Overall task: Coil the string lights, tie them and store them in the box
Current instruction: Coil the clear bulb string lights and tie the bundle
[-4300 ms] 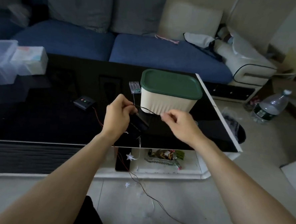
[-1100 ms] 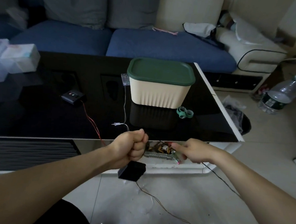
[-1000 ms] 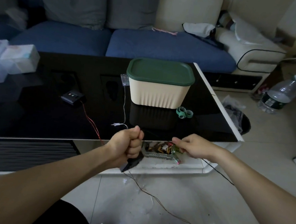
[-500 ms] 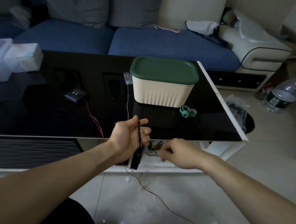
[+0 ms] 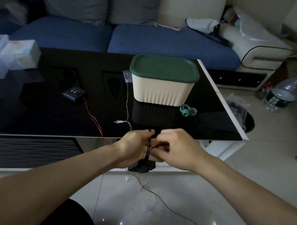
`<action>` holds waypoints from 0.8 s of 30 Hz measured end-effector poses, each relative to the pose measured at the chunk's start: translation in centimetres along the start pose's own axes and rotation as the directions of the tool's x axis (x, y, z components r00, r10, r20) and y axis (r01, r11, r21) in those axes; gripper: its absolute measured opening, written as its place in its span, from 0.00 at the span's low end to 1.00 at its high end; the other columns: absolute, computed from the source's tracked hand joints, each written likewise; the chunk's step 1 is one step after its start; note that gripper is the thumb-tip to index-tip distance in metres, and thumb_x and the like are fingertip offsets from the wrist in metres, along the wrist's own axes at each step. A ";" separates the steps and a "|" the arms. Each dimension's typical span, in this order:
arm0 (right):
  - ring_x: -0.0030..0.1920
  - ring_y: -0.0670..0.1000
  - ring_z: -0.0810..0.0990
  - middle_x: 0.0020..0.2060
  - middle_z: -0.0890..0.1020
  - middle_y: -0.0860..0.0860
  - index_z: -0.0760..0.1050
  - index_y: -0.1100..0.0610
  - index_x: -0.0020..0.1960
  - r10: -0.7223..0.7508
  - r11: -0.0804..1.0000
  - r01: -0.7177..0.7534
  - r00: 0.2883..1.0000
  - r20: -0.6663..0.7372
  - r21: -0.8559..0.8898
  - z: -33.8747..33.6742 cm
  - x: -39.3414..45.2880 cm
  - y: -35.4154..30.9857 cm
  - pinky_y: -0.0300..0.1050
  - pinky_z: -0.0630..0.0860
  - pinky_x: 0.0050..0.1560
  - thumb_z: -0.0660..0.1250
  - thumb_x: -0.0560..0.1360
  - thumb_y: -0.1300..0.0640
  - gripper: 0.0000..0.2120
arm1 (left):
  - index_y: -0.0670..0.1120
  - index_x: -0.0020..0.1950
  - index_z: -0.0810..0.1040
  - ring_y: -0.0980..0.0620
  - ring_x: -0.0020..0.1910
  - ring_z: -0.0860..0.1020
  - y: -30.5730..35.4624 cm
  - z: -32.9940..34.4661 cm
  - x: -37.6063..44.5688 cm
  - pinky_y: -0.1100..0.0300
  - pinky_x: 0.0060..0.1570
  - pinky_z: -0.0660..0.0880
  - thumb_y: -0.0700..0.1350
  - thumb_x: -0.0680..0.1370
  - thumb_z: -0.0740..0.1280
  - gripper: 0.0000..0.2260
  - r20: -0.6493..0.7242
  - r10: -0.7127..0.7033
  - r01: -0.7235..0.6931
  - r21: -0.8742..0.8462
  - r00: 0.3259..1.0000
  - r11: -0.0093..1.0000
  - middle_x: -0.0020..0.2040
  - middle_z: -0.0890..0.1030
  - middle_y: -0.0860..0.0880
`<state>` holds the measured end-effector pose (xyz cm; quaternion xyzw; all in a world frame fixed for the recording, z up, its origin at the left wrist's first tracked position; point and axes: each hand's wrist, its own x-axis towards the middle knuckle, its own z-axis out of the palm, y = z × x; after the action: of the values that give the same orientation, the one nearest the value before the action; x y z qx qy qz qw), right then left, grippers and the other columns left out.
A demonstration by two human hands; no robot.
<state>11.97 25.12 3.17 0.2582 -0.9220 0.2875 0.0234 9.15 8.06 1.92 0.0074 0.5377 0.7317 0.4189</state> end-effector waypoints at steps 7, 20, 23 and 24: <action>0.32 0.44 0.76 0.31 0.77 0.43 0.76 0.46 0.32 0.081 0.996 -0.078 0.994 -0.070 0.038 -1.2 0.1 1.0 0.41 0.74 0.31 0.80 0.59 0.37 0.18 | 0.42 0.64 0.76 0.49 0.26 0.78 0.0 0.7 -1.1 0.63 0.23 0.64 0.41 0.84 0.51 0.17 0.141 -0.075 0.036 0.262 0.987 0.965 0.51 0.83 0.34; 0.33 0.41 0.77 0.33 0.83 0.48 0.85 0.54 0.46 0.218 0.909 -0.301 0.933 0.286 0.290 -2.2 -0.8 1.8 0.37 0.76 0.34 0.73 0.76 0.51 0.07 | 0.43 0.54 0.83 0.56 0.17 0.56 -0.1 -0.3 -0.9 0.62 0.21 0.49 0.45 0.84 0.50 0.21 0.238 -0.223 0.158 0.264 0.945 0.952 0.20 0.60 0.51; 0.33 0.40 0.78 0.34 0.84 0.45 0.85 0.50 0.43 0.214 0.902 -0.288 0.945 0.247 0.321 -2.4 -0.9 1.6 0.36 0.74 0.36 0.72 0.77 0.52 0.05 | 0.36 0.61 0.78 0.57 0.17 0.56 0.5 -0.4 -1.1 0.63 0.20 0.50 0.45 0.84 0.49 0.21 0.234 -0.225 0.146 0.314 0.946 0.938 0.19 0.59 0.52; 0.35 0.39 0.80 0.35 0.84 0.43 0.84 0.48 0.43 0.211 0.904 -0.279 0.951 0.228 0.324 -2.4 -0.9 1.5 0.34 0.73 0.38 0.72 0.77 0.53 0.05 | 0.36 0.59 0.79 0.57 0.17 0.56 0.6 -0.4 -1.2 0.64 0.19 0.51 0.45 0.84 0.49 0.21 0.227 -0.224 0.142 0.329 0.948 0.934 0.19 0.60 0.52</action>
<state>11.78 27.90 4.17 0.1658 -0.8786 0.4231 -0.1466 9.32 6.97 2.74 0.1184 0.5837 0.5887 0.5466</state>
